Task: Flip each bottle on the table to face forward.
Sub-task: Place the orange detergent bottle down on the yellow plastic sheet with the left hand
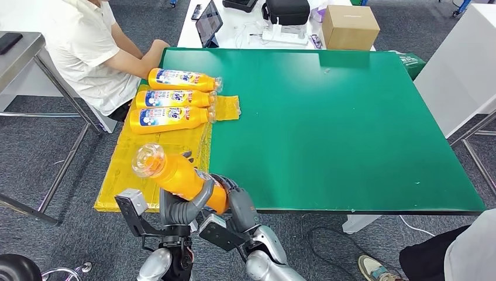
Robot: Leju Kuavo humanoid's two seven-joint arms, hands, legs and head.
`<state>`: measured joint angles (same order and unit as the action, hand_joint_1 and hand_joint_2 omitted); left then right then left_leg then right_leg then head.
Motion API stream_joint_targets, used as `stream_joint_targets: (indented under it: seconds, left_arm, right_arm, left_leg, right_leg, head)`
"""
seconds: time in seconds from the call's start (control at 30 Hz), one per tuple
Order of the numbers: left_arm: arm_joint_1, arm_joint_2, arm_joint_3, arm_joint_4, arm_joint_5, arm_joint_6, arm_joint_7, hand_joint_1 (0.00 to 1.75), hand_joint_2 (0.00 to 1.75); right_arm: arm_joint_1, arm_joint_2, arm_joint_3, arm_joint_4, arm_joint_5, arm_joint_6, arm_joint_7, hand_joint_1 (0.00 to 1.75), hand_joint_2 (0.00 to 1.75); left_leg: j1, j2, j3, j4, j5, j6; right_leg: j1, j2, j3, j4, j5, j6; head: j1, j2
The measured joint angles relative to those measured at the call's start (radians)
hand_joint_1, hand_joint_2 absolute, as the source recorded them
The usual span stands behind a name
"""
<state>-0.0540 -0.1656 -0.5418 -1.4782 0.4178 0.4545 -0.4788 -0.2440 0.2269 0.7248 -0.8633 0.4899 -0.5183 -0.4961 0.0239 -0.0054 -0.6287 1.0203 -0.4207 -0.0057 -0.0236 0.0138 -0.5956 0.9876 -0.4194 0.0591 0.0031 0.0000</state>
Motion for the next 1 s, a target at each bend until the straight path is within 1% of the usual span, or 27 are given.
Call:
stream_joint_targets:
  seconds: [0.03, 0.2, 0.33, 0.47, 0.53, 0.6, 0.77, 0.93, 1.0]
  left_arm:
    - [-0.001, 0.001, 0.002, 0.000, 0.018, -0.015, 0.014, 1.75, 1.75]
    - [-0.001, 0.018, 0.015, 0.000, 0.109, -0.117, 0.089, 1.75, 1.75]
    - [0.002, 0.025, 0.022, 0.000, 0.127, -0.152, 0.109, 1.75, 1.75]
    - [0.009, 0.033, 0.028, -0.001, 0.121, -0.178, 0.119, 1.75, 1.75]
    - [0.022, 0.039, 0.032, -0.004, 0.100, -0.189, 0.116, 1.75, 1.75]
    - [0.039, 0.043, 0.039, -0.009, 0.068, -0.183, 0.108, 1.75, 1.75]
    - [0.086, 0.047, 0.099, -0.045, -0.068, -0.113, 0.063, 1.75, 1.75]
    - [0.103, 0.049, 0.136, -0.069, -0.106, -0.094, 0.056, 1.75, 1.75]
    - [0.105, 0.048, 0.146, -0.074, -0.153, -0.053, 0.043, 1.75, 1.75]
  right_arm:
    - [0.002, -0.001, 0.000, 0.000, -0.005, 0.001, -0.003, 0.00, 1.75]
    - [0.021, -0.005, 0.000, -0.007, -0.034, 0.002, -0.027, 0.00, 1.75]
    - [0.031, -0.009, 0.000, -0.011, -0.045, 0.002, -0.037, 0.00, 0.00]
    - [0.048, -0.012, -0.002, -0.022, -0.070, 0.005, -0.045, 0.00, 0.00]
    - [0.071, -0.018, -0.006, -0.043, -0.089, 0.008, -0.050, 0.00, 0.00]
    - [0.101, -0.027, -0.015, -0.070, -0.098, -0.010, -0.048, 0.00, 0.00]
    - [0.187, -0.064, -0.054, -0.150, -0.047, -0.135, -0.031, 0.00, 0.00]
    - [0.223, -0.094, -0.072, -0.193, -0.022, -0.157, -0.027, 0.00, 0.00]
    - [0.235, -0.095, -0.091, -0.203, 0.004, -0.163, -0.026, 0.00, 0.00]
  left_leg:
    - [0.000, 0.000, 0.000, 0.000, 0.000, 0.000]
    - [0.000, 0.000, 0.000, 0.000, 0.000, 0.000]
    - [0.000, 0.000, 0.000, 0.000, 0.000, 0.000]
    - [0.000, 0.000, 0.000, 0.000, 0.000, 0.000]
    - [0.000, 0.000, 0.000, 0.000, 0.000, 0.000]
    - [0.000, 0.000, -0.001, 0.000, 0.000, 0.000]
    - [0.000, 0.000, -0.001, 0.000, -0.001, 0.000]
    - [0.000, 0.000, -0.001, 0.000, -0.001, 0.000]
    - [0.000, 0.000, -0.001, 0.000, 0.000, 0.000]
  right_leg:
    - [0.000, 0.000, 0.000, 0.000, 0.000, 0.000]
    - [0.000, 0.000, 0.000, 0.000, 0.000, 0.000]
    - [0.000, 0.000, 0.000, 0.000, 0.000, 0.000]
    - [0.000, 0.000, 0.000, 0.000, 0.000, 0.000]
    - [0.000, 0.000, 0.000, 0.000, 0.000, 0.000]
    - [0.000, 0.000, 0.000, 0.000, 0.000, 0.000]
    - [0.000, 0.000, -0.001, 0.000, -0.001, 0.000]
    - [0.000, 0.000, -0.001, 0.000, 0.000, 0.000]
    - [0.000, 0.000, -0.001, 0.000, 0.000, 0.000]
  head:
    - [0.000, 0.000]
    - [0.000, 0.000]
    - [0.000, 0.000]
    - [0.000, 0.000]
    - [0.000, 0.000]
    - [0.000, 0.000]
    - [0.000, 0.000]
    - [0.000, 0.000]
    - [0.000, 0.000]
